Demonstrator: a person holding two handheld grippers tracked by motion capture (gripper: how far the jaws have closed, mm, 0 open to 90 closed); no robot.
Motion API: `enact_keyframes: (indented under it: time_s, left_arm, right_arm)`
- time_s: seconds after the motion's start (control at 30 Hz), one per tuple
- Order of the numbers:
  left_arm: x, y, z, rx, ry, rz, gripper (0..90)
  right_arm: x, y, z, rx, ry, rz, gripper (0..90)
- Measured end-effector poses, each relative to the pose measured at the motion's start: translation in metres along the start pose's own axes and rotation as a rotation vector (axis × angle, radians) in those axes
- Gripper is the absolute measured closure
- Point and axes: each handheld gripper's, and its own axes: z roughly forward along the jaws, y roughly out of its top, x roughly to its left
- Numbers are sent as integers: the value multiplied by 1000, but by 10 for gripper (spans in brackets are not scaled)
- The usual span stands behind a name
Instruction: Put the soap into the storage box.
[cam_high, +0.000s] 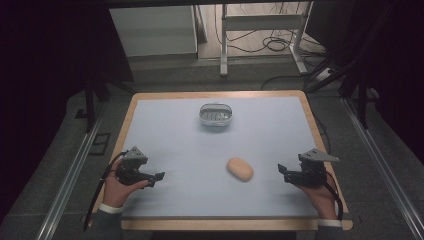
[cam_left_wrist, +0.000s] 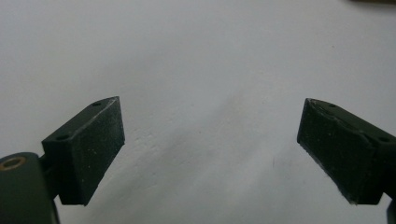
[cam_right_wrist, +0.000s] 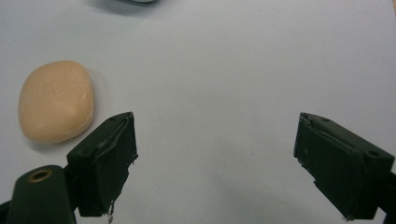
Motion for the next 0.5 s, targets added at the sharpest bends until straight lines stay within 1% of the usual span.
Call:
enact_keyframes:
  time_s: [0.13,0.27,0.37,0.43,0.47,0.5]
  left_arm:
    - [-1,2,0,1,-6,9,78]
    - [-1,3,-3,-13,-10,16,77]
    - [0,2,-3,-16,-16,11,77]
    - [1,2,-3,-14,-18,8,77]
    - [2,3,-3,-20,-17,4,78]
    - [2,3,-3,-20,-17,4,78]
  right_arm:
    - [0,-1,-2,9,-1,2,134]
    - [1,0,-6,11,-16,-11,137]
    - [3,0,-9,7,-20,-8,137]
    - [2,0,-9,11,-19,0,137]
    - [2,-1,-8,10,-8,23,137]
    - [2,-1,-8,10,-8,23,137]
